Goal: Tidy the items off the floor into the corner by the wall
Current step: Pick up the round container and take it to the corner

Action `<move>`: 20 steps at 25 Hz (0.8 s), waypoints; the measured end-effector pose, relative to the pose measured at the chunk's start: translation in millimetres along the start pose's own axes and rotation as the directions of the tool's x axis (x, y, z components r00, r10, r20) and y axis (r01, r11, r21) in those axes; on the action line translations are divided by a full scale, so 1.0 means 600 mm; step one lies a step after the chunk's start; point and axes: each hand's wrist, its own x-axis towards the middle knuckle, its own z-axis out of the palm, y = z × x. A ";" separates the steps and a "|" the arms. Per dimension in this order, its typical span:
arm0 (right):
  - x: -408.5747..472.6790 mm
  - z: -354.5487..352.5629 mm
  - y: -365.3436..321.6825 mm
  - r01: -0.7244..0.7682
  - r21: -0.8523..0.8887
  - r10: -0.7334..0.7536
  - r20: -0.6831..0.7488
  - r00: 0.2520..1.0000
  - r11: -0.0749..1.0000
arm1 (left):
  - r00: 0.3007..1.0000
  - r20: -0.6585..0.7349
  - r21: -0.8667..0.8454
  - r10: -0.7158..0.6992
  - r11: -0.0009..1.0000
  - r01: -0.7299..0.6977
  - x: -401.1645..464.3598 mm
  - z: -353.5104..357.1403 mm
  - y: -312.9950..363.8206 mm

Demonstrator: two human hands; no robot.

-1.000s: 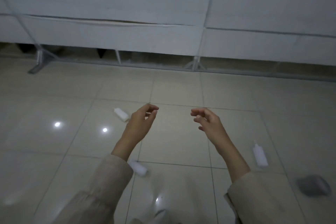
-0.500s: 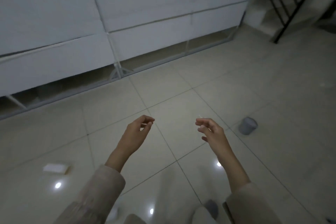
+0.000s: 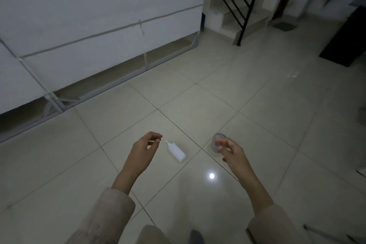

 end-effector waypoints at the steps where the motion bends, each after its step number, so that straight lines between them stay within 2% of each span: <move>1: 0.014 -0.020 0.006 -0.026 0.005 0.026 -0.016 1.000 1.000 | 1.000 0.018 0.002 -0.003 1.000 0.003 0.017 0.022 0.009; 6: 0.090 -0.097 0.057 -0.129 0.015 0.130 -0.121 0.984 0.992 | 0.986 0.162 0.034 -0.025 0.999 0.020 0.119 0.119 0.036; 11: 0.218 -0.133 0.103 -0.252 0.025 0.253 -0.168 0.953 0.967 | 0.969 0.239 0.041 -0.060 0.998 0.052 0.261 0.197 0.044; 16: 0.386 -0.131 0.152 -0.290 -0.037 0.283 -0.133 0.950 0.956 | 0.964 0.253 0.052 -0.083 0.996 0.073 0.419 0.276 0.025; 20: 0.503 -0.116 0.264 -0.335 -0.078 0.324 -0.123 0.938 0.939 | 0.954 0.284 0.059 -0.096 0.995 0.082 0.518 0.369 -0.035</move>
